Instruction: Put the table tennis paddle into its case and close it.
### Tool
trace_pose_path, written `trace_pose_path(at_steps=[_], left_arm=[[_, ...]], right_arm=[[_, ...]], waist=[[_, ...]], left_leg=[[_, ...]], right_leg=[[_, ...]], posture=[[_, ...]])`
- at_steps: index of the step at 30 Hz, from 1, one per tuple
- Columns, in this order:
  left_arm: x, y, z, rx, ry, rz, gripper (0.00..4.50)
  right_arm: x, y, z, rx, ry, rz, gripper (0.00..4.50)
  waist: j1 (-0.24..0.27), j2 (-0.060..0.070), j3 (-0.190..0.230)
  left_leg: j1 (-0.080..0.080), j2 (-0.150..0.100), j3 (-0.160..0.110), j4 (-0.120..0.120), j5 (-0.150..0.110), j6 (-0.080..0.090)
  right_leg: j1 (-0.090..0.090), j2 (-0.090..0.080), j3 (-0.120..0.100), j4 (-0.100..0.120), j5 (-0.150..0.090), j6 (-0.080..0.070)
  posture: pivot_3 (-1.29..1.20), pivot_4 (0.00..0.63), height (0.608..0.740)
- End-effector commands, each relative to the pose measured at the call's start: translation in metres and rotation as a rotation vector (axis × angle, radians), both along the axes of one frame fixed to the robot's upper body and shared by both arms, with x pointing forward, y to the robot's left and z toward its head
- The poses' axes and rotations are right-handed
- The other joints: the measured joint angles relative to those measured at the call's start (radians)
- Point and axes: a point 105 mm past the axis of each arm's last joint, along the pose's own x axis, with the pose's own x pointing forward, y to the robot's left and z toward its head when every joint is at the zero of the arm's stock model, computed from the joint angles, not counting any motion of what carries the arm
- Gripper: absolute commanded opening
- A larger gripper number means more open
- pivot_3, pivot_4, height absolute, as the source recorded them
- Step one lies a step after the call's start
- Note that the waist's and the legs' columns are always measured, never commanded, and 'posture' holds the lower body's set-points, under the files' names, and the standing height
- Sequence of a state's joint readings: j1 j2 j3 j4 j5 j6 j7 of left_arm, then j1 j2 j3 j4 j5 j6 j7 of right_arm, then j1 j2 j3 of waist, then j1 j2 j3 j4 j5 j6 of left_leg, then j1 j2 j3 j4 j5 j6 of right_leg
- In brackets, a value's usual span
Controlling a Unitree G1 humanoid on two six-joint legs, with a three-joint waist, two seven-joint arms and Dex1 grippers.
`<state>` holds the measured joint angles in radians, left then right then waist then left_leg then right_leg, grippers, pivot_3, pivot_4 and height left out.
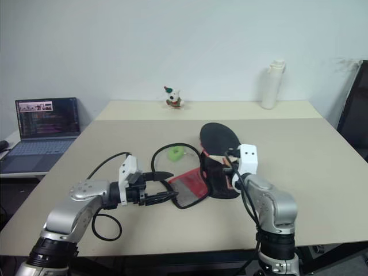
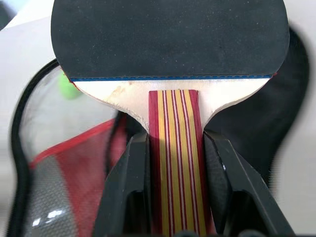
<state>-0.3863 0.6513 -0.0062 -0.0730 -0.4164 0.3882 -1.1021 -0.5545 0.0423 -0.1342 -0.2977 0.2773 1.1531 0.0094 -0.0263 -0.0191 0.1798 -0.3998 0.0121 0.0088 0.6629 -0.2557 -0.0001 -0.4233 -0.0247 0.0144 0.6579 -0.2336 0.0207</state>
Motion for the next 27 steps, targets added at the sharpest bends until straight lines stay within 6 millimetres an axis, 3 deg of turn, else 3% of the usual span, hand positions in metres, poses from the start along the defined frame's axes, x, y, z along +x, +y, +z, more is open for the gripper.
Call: trace_pose_path(at_steps=[1,8,24,27], left_arm=[[-0.002,-0.007,0.011,-0.001,-0.050,-0.030,3.69],[-0.002,-0.009,0.009,0.000,-0.050,-0.034,3.69],[-0.004,-0.011,0.009,-0.005,-0.039,-0.040,3.69],[-0.004,-0.011,0.009,-0.004,-0.039,-0.038,3.69]], right_arm=[[0.007,0.000,0.006,0.006,-0.050,-0.042,1.07],[0.022,-0.002,-0.012,-0.013,-0.020,-0.094,1.07],[0.023,0.012,-0.024,0.033,0.024,-0.103,1.07],[0.024,0.014,-0.022,0.033,0.019,-0.104,2.13]], waist=[[-0.001,0.000,0.000],[-0.006,0.000,0.000],[-0.006,0.000,0.000],[-0.007,0.000,0.000]], left_leg=[[0.000,0.000,0.000,0.000,0.000,0.000],[0.000,0.001,0.000,-0.001,0.000,0.000],[0.000,0.002,0.000,-0.001,0.000,0.000],[0.000,0.002,-0.001,-0.001,0.000,0.000]], right_leg=[[0.000,0.000,0.000,0.000,0.000,0.000],[0.000,0.002,0.000,0.001,0.000,0.000],[-0.001,0.002,0.001,0.001,0.000,0.000],[-0.001,0.002,0.000,0.001,0.000,0.000]], posture=[[0.00,0.150,0.740],[0.00,0.150,0.740],[0.00,0.150,0.740],[0.00,0.150,0.740]])
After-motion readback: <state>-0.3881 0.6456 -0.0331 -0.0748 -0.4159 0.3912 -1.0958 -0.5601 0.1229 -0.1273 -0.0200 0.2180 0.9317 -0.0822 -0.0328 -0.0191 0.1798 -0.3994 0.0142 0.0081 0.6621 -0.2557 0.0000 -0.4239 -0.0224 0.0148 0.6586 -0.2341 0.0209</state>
